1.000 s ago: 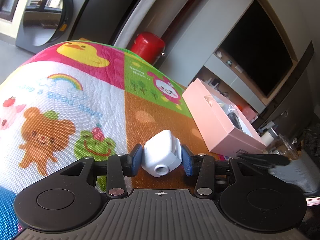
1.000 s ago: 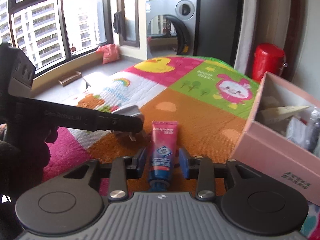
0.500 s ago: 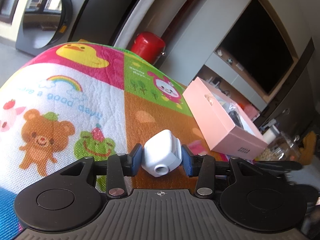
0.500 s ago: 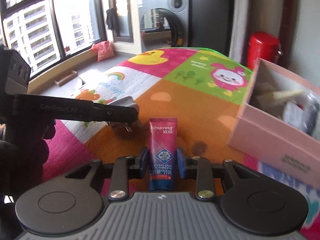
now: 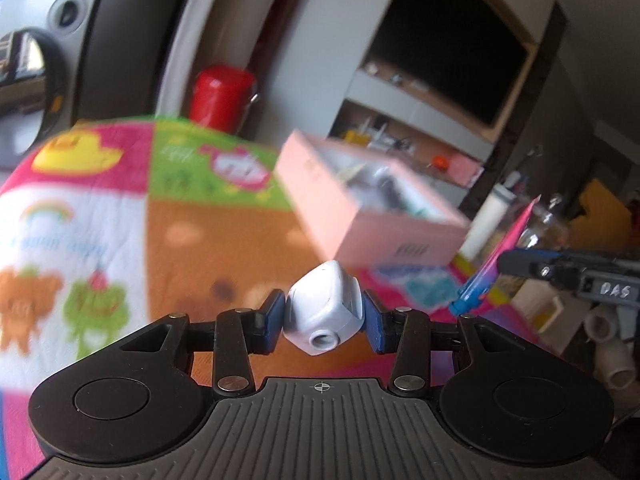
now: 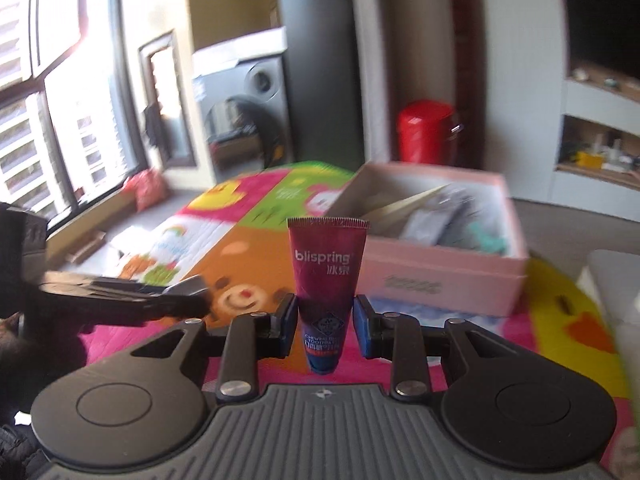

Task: Organize rigid objects
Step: 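Carry the adapter and toothpaste over the pink box and open both grippers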

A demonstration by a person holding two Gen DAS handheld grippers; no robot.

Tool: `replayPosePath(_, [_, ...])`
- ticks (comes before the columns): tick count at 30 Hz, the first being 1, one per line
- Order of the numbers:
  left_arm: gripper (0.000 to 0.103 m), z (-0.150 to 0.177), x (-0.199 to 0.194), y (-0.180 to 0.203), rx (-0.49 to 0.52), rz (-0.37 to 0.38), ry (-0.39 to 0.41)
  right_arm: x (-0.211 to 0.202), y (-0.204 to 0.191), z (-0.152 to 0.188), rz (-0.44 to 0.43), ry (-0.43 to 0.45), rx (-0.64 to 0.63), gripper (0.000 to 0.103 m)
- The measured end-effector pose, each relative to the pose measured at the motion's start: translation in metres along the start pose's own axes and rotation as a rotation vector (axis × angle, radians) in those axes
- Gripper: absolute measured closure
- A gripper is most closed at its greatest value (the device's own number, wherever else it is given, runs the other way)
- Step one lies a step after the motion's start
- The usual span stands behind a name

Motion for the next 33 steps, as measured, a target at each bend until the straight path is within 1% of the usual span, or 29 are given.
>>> replayPosePath(2, [0.057, -0.023, 0.004, 0.016, 0.047, 0.018, 0.026, -0.009, 0.013, -0.006, 0.019, 0.035, 0.031, 0.074])
replayPosePath(4, [0.057, -0.054, 0.011, 0.031, 0.100, 0.029, 0.057, -0.016, 0.023, -0.011, 0.038, 0.067, 0.055, 0.074])
replayPosePath(7, [0.057, -0.103, 0.037, 0.050, 0.146, 0.039, 0.098, -0.019, 0.034, -0.013, 0.056, 0.093, 0.078, 0.074])
replayPosePath(9, [0.057, -0.131, 0.065, 0.055, 0.123, 0.050, 0.095, -0.020, 0.038, -0.012, 0.067, 0.094, 0.085, 0.074])
replayPosePath(11, [0.057, -0.147, 0.098, 0.053, 0.070, 0.055, 0.037, -0.021, 0.041, -0.011, 0.078, 0.089, 0.087, 0.074])
replayPosePath(12, [0.058, -0.151, 0.111, 0.050, 0.058, 0.043, 0.024, -0.023, 0.043, -0.010, 0.085, 0.089, 0.086, 0.074])
replayPosePath(14, [0.058, -0.156, 0.118, 0.045, 0.071, -0.014, 0.041, -0.027, 0.048, -0.010, 0.110, 0.096, 0.087, 0.074])
replayPosePath(15, [0.058, -0.155, 0.116, 0.042, 0.076, -0.036, 0.057, -0.029, 0.052, -0.011, 0.123, 0.100, 0.090, 0.074])
replayPosePath(16, [0.058, -0.154, 0.112, 0.038, 0.069, -0.038, 0.070, -0.031, 0.055, -0.012, 0.135, 0.104, 0.095, 0.074])
replayPosePath(19, [0.058, -0.141, 0.093, 0.028, 0.020, -0.019, 0.084, -0.032, 0.064, -0.020, 0.151, 0.113, 0.113, 0.074])
replayPosePath(21, [0.058, -0.128, 0.079, 0.021, 0.032, -0.040, 0.071, -0.025, 0.066, -0.035, 0.142, 0.114, 0.123, 0.074])
replayPosePath(23, [0.058, -0.115, 0.067, 0.011, 0.036, -0.070, 0.049, -0.014, 0.064, -0.054, 0.116, 0.113, 0.131, 0.074])
replayPosePath(26, [0.058, -0.093, 0.055, 0.003, 0.010, -0.082, 0.016, 0.018, 0.058, -0.092, 0.037, 0.065, 0.173, 0.074])
replayPosePath(28, [0.058, -0.079, 0.050, -0.004, -0.002, -0.095, -0.011, 0.048, 0.050, -0.115, -0.007, -0.005, 0.184, 0.073])
replayPosePath(29, [0.058, -0.072, 0.045, -0.008, 0.005, -0.115, -0.025, 0.062, 0.046, -0.122, -0.011, -0.030, 0.181, 0.073])
replayPosePath(30, [0.058, -0.066, 0.038, -0.013, 0.020, -0.143, -0.035, 0.073, 0.043, -0.127, 0.010, -0.038, 0.171, 0.072])
replayPosePath(31, [0.058, -0.059, 0.033, -0.017, 0.042, -0.183, -0.044, 0.082, 0.038, -0.129, 0.048, -0.044, 0.146, 0.069])
replayPosePath(33, [0.058, -0.047, 0.021, -0.029, 0.068, -0.260, -0.061, 0.086, 0.030, -0.123, 0.110, -0.035, 0.093, 0.065])
Point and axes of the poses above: each gripper's, at about its wrist camera, not at the fingertips, and x roughly the way its jaws point, y to its right, z to its underside, the point moved 8 cm from there along x, roughly the way its jaws point, and after that the axes turned 13 degrees about z, right-handed, at the moved point
